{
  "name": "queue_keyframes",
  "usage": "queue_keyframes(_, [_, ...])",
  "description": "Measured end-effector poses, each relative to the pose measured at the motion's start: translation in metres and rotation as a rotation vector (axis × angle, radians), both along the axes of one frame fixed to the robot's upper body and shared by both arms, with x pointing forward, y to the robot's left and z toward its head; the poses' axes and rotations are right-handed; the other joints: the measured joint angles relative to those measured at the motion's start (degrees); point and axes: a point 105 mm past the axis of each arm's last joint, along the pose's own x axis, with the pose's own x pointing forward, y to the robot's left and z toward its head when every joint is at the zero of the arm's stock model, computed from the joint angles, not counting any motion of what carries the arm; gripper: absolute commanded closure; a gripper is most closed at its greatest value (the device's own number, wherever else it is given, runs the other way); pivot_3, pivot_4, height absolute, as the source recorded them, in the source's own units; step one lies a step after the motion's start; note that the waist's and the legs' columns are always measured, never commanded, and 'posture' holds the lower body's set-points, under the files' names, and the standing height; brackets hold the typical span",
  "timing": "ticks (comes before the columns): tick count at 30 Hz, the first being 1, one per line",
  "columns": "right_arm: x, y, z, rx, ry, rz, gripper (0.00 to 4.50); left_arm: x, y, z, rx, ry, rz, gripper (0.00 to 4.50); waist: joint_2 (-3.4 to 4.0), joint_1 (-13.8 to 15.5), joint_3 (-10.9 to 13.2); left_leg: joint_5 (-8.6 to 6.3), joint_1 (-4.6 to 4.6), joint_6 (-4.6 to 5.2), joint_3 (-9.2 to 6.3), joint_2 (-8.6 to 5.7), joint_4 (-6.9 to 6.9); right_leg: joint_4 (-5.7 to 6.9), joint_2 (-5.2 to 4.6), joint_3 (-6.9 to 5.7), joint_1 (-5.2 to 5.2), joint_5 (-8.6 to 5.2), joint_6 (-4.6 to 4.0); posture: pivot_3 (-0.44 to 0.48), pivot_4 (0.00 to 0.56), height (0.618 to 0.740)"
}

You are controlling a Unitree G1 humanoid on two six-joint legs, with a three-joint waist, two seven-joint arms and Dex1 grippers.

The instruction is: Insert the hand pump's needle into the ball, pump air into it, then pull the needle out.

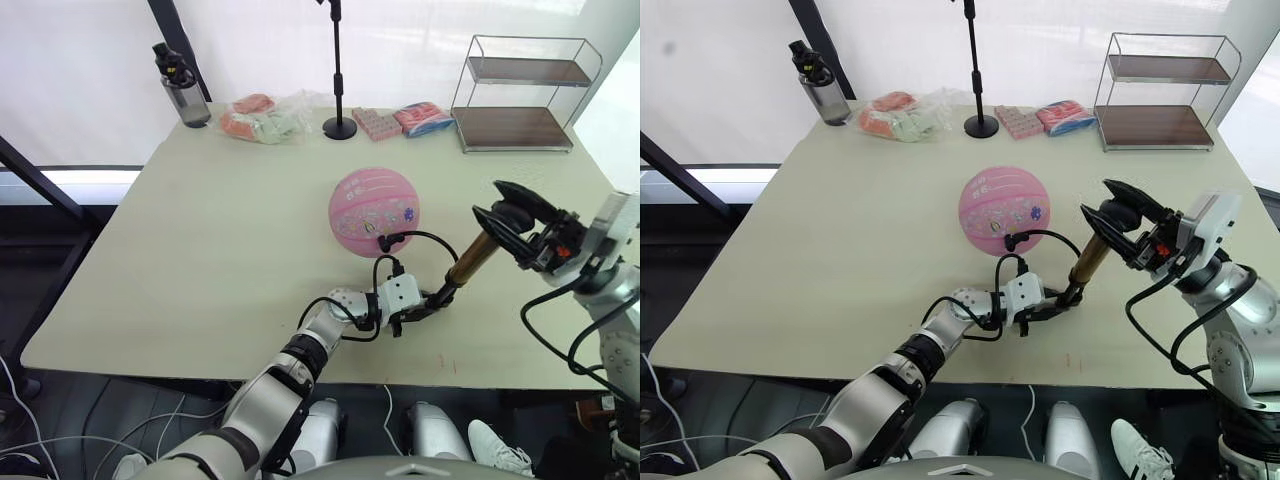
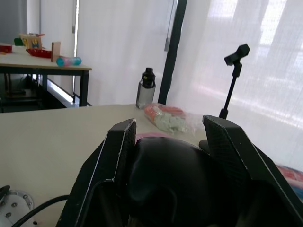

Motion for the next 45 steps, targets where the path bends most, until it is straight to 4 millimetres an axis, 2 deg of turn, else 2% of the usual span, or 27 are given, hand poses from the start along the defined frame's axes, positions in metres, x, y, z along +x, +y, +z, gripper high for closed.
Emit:
queue_keyframes(3, [0.001, 0.001, -0.007, 0.006, 0.02, 0.001, 2.48, 0.0, 0.0, 0.0, 0.001, 0.0, 0.0, 3.42, -0.01, 0.01, -0.06, 0.0, 0.0, 0.0, -0.01, 0.0, 0.0, 0.0, 0.01, 0.0, 0.0, 0.0, 0.0, 0.0, 0.15, 0.736])
queue_keyframes(12, [0.002, 0.008, -0.052, 0.042, 0.16, 0.001, 2.48, -0.001, 0.001, -0.002, 0.003, 0.005, 0.004, 3.42, -0.18, 0.0, -0.49, -0.01, 0.03, -0.01, -0.04, 0.02, -0.04, 0.0, 0.03, -0.01, 0.01, -0.03, -0.04, 0.0, 0.15, 0.736])
queue_keyframes(13, [0.001, 0.01, -0.063, 0.045, 0.197, 0.004, 2.48, -0.001, 0.001, -0.003, 0.003, 0.006, 0.004, 3.42, -0.17, 0.01, -0.53, -0.01, 0.04, -0.01, -0.05, 0.02, -0.05, -0.01, 0.04, -0.01, 0.01, -0.03, -0.05, 0.0, 0.15, 0.736])
queue_keyframes(17, [0.0, 0.012, -0.073, 0.04, 0.235, 0.014, 2.48, -0.002, 0.001, -0.003, 0.003, 0.006, 0.005, 3.42, -0.08, 0.01, -0.61, -0.01, 0.04, -0.01, -0.05, 0.01, -0.06, -0.01, 0.03, -0.01, 0.01, -0.04, -0.06, 0.0, 0.15, 0.736])
queue_keyframes(22, [-0.002, 0.018, -0.075, 0.036, 0.259, 0.04, 2.48, -0.002, 0.002, -0.004, 0.004, 0.01, 0.008, 3.42, -0.07, 0.01, -0.77, -0.01, 0.06, -0.01, -0.06, 0.03, -0.09, 0.0, 0.05, -0.02, 0.02, -0.05, -0.06, 0.0, 0.15, 0.736])
queue_keyframes(31, [-0.007, 0.02, -0.073, 0.018, 0.3, 0.08, 2.48, -0.002, 0.001, -0.004, 0.004, 0.01, 0.008, 3.42, -0.04, 0.02, -0.79, -0.01, 0.05, -0.01, -0.05, 0.02, -0.09, -0.01, 0.04, -0.02, 0.03, -0.05, -0.06, 0.0, 0.15, 0.736])
queue_keyframes(41, [0.008, 0.008, -0.041, -0.038, 0.311, 0.106, 2.48, -0.002, -0.003, 0.0, -0.002, 0.004, -0.008, 3.42, 0.49, 0.13, -0.14, -0.01, -0.08, 0.0, -0.04, -0.04, -0.07, -0.06, -0.04, -0.01, -0.04, -0.04, -0.06, 0.0, 0.15, 0.736])
queue_keyframes(45, [0.013, 0.001, -0.011, 0.005, 0.261, 0.123, 2.48, -0.001, -0.003, 0.001, -0.004, 0.0, -0.01, 3.42, 0.51, 0.14, 0.2, 0.0, -0.13, 0.0, -0.03, -0.06, 0.0, -0.06, -0.06, -0.01, -0.04, -0.03, -0.05, 0.0, 0.15, 0.736])
